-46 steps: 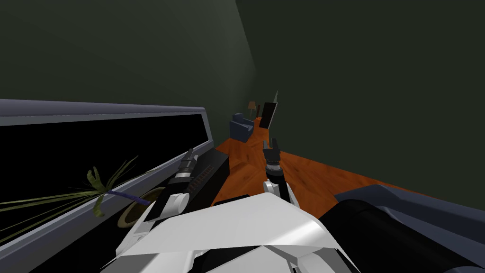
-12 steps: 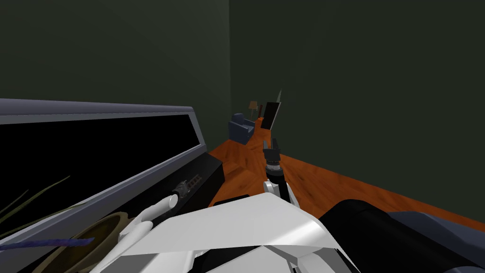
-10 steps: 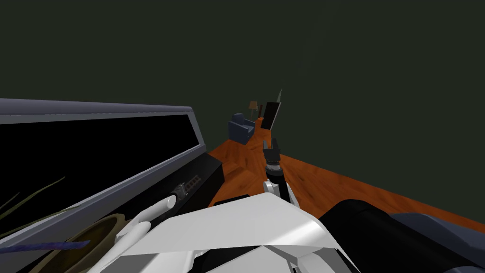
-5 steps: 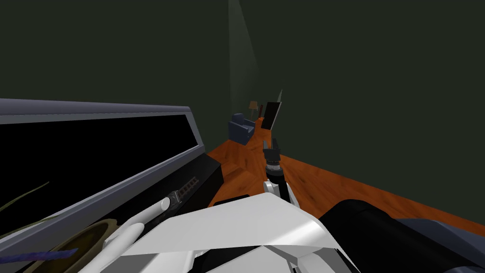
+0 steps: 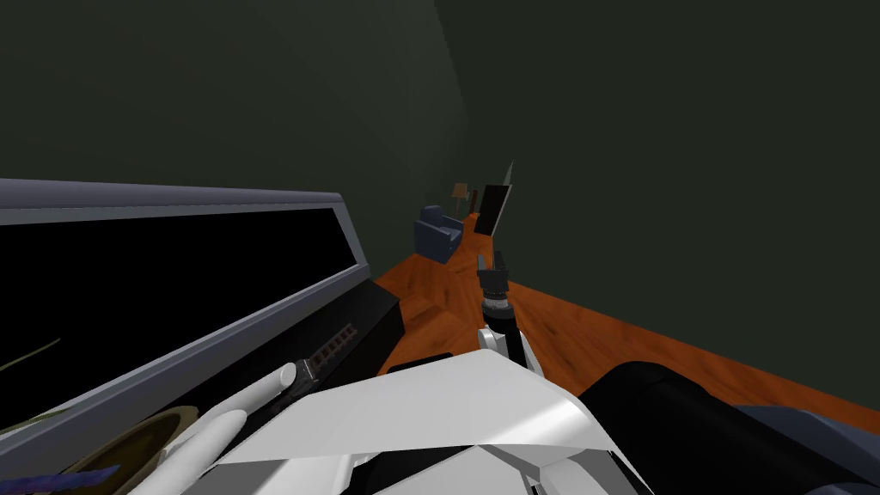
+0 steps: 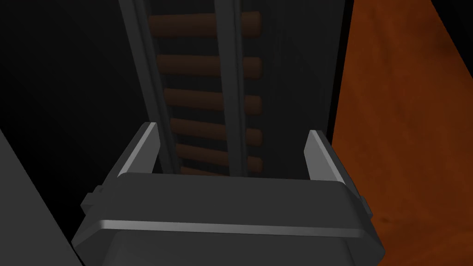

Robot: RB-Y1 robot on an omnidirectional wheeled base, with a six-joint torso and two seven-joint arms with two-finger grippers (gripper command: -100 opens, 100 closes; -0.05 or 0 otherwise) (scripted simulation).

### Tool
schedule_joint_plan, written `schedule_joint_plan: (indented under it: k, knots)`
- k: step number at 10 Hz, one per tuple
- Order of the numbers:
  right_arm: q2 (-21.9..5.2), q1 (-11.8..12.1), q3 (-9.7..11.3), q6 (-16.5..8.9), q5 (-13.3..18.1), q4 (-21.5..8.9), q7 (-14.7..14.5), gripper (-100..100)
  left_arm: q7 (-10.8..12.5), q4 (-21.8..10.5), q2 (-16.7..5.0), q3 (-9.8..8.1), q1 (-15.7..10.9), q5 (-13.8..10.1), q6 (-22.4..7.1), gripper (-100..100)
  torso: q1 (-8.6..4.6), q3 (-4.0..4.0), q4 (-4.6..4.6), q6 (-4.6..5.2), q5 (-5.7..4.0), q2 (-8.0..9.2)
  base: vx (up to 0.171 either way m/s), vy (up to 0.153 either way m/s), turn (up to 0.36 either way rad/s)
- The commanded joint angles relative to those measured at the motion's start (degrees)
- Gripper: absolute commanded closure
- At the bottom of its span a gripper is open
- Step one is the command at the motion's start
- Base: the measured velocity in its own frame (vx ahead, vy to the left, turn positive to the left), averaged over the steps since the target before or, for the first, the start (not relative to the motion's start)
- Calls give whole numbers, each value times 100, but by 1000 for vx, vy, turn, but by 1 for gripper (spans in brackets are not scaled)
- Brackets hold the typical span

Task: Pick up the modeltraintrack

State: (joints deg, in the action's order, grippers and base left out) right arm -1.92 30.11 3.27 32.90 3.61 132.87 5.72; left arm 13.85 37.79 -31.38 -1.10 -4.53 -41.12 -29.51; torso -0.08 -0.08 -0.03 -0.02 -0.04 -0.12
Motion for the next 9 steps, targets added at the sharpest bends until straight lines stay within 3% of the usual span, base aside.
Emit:
schedule_joint_plan:
  k: [1,5,8,9]
  knots:
    - [0,0,0,0,0,0,0,0,-120,-286,-36,0,-207,-208,-8,-100,0,0,0,0,0,0,34,-19,12]
    - [0,0,0,0,0,0,0,0,-27,-853,-196,-8,-337,-381,-234,-100,5,2,1,1,1,4,24,-13,5]
    - [0,0,0,0,0,0,0,0,-23,-987,-234,-12,-356,-445,-272,-100,5,2,1,1,1,5,22,-13,4]
    - [0,0,0,0,0,0,0,0,-27,-1001,-237,-13,-357,-452,-278,0,7,5,2,2,2,9,0,0,0]
